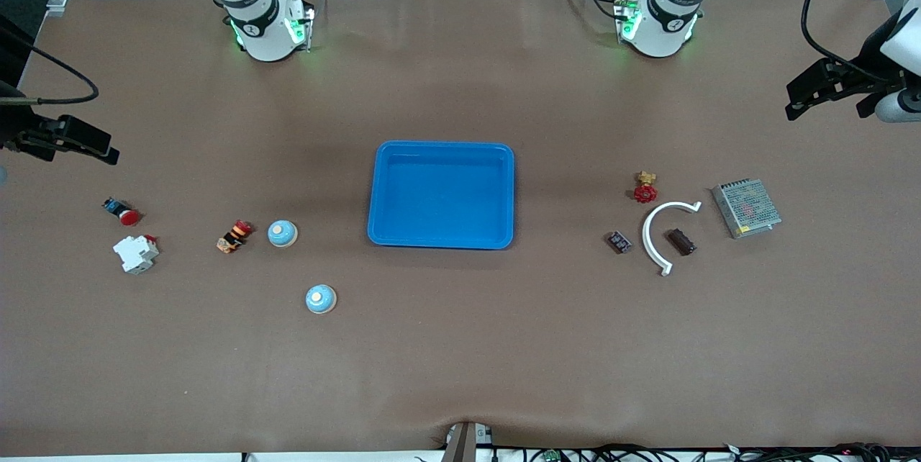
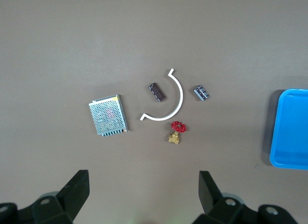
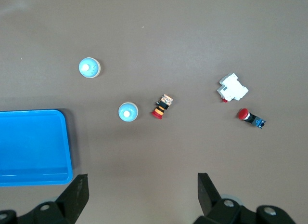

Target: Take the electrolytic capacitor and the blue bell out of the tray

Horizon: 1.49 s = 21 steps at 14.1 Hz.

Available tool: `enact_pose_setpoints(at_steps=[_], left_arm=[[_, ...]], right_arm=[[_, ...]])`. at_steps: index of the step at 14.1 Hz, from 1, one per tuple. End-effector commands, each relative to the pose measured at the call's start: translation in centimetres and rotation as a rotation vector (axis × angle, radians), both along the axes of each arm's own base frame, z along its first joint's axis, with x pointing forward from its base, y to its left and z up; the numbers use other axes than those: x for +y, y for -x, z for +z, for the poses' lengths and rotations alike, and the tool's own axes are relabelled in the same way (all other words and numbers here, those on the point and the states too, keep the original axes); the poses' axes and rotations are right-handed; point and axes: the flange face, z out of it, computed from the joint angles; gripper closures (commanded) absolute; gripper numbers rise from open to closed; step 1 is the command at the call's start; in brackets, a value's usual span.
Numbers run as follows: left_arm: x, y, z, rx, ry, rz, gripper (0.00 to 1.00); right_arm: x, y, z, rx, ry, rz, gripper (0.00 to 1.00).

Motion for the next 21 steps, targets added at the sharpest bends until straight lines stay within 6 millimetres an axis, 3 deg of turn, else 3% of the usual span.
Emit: enact_pose_setpoints(at_steps=[1, 12, 21], left_arm=[[-0.1, 0.7, 0.6, 0.000, 0.015, -0.020, 0.00], [-1.2, 1.1, 0.5, 0.020, 0.010, -0.038, 0.00], [-1.2, 0.9, 0.3, 0.023, 0.009, -0.069, 0.00]], right_arm=[[0.4, 2.1, 0.5, 0.003, 0.002, -0.014, 0.00], [1.1, 4.0, -0.8, 0.049, -0.024, -0.005, 0.00], [2.1, 4.3, -2.0, 0.068, -0.023, 0.013, 0.00]])
